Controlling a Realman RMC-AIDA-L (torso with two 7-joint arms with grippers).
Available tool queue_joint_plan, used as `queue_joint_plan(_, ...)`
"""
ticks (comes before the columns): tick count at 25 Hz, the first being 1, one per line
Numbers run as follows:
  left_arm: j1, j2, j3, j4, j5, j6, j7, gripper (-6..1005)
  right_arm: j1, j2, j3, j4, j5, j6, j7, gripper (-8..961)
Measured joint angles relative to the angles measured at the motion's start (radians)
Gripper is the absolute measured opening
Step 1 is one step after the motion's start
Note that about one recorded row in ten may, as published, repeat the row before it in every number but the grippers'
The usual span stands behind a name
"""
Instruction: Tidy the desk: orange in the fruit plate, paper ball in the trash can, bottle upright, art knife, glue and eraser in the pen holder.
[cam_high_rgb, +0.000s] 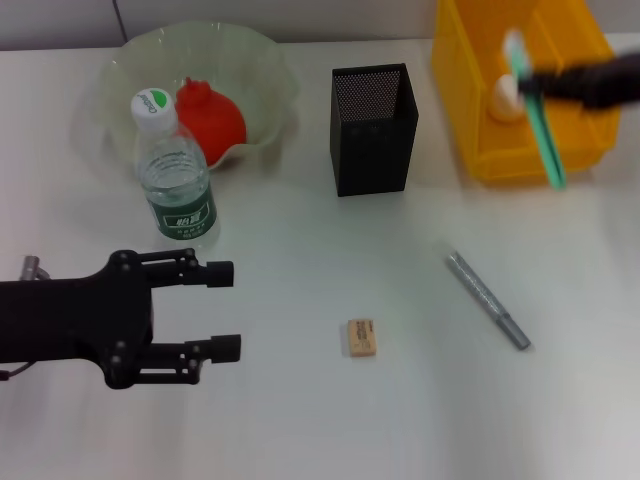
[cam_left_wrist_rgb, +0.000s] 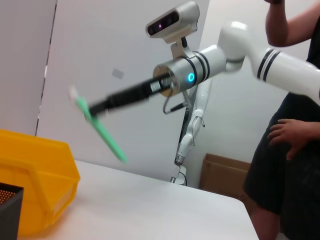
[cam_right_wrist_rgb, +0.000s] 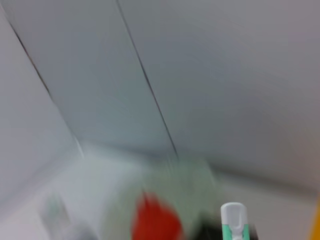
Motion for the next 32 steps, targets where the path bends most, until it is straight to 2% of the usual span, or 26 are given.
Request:
queue_joint_plan(3, 0.0, -0.007, 0.0, 0.0, 0.002, -0.002, 0.003, 742, 0.018, 0.0, 0.127, 0.218, 0.246, 0.008, -0.217, 186)
queue_joint_plan(4, 0.002, -0.008, 0.0, -0.003, 0.001, -0.002, 0.003, 742, 0.038, 0.0, 0.161, 0.423, 0.404, 0.012, -0.398, 187)
queue_joint_plan(5, 0.002, -0.008, 0.0, -0.003, 0.001, -0.002, 0.003, 742, 0.038, 0.0, 0.161, 0.423, 0.404, 0.012, -0.398, 189)
queue_joint_plan(8, 0.011, -0.011, 0.0, -0.001, -0.001, -0.003, 0.005, 742, 0.09, -0.003, 0.176, 0.785, 0.633, 0.02, -0.751, 193)
queue_joint_plan(9, 0.017, -0.016, 0.0, 0.001, -0.003, -0.001, 0.01, 742, 0.126, -0.001, 0.175, 0.962, 0.729, 0.031, -0.947, 195)
queue_joint_plan(11, 0.02, -0.021, -0.001, 0.002, -0.004, 0.001, 0.018, 742, 0.163, 0.006, 0.171, 1.075, 0.795, 0.047, -1.1, 198)
queue_joint_plan(13, 0.02, -0.022, -0.002, 0.002, -0.005, 0.001, 0.021, 742, 0.182, 0.008, 0.17, 1.11, 0.808, 0.054, -1.145, 201)
queue_joint_plan(14, 0.022, -0.026, -0.006, 0.001, -0.005, 0.001, 0.032, 742, 0.228, 0.01, 0.172, 1.177, 0.823, 0.073, -1.213, 203)
queue_joint_plan(15, 0.022, -0.026, -0.006, 0.001, -0.005, 0.001, 0.032, 742, 0.228, 0.01, 0.172, 1.177, 0.823, 0.073, -1.213, 204)
queue_joint_plan(19, 0.025, -0.029, -0.008, -0.002, -0.005, 0.003, 0.047, 741, 0.307, 0.013, 0.202, 1.242, 0.827, 0.137, -1.243, 211)
queue_joint_plan(32, 0.031, -0.028, -0.018, 0.002, -0.007, 0.005, 0.082, 741, 0.337, 0.012, 0.172, 1.261, 0.816, 0.205, -1.224, 231)
